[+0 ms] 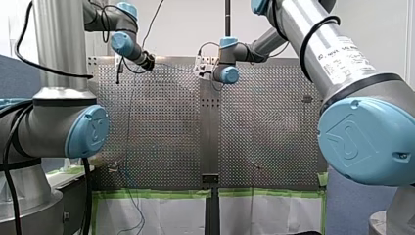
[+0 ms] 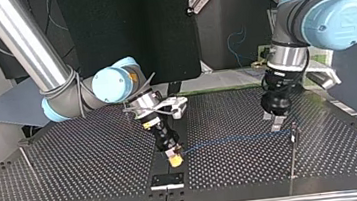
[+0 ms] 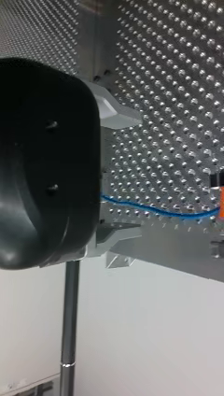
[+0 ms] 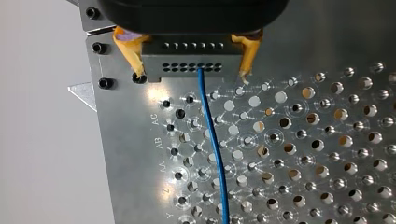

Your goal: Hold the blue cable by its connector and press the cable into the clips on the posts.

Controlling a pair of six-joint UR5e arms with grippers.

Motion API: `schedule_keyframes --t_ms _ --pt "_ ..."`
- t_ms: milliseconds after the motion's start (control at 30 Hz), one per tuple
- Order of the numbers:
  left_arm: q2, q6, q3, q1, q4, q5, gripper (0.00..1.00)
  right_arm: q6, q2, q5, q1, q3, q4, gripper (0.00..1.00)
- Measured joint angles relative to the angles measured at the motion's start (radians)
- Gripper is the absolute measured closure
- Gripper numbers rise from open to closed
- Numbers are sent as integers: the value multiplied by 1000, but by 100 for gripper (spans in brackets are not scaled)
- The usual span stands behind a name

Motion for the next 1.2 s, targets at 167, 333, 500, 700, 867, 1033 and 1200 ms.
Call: schedule_keyframes --t_ms 167,333,500,700,867,1033,1200 --pt "-9 -21 4 -16 42 -41 0 -2 0 0 0 0 1 100" --pt "-26 -25 18 -34 74 -76 0 -3 0 0 0 0 1 100" --pt "-65 -13 41 -54 87 -110 0 -3 0 0 0 0 2 100" --pt "-101 -9 76 -75 107 -160 0 -3 0 0 0 0 2 100" --pt "-106 -10 98 -81 113 -193 0 -3 0 0 0 0 2 100" --pt "-111 -10 105 -84 113 -201 0 -3 0 0 0 0 2 100" --pt "-135 0 105 -94 108 -204 0 -3 0 0 0 0 2 100"
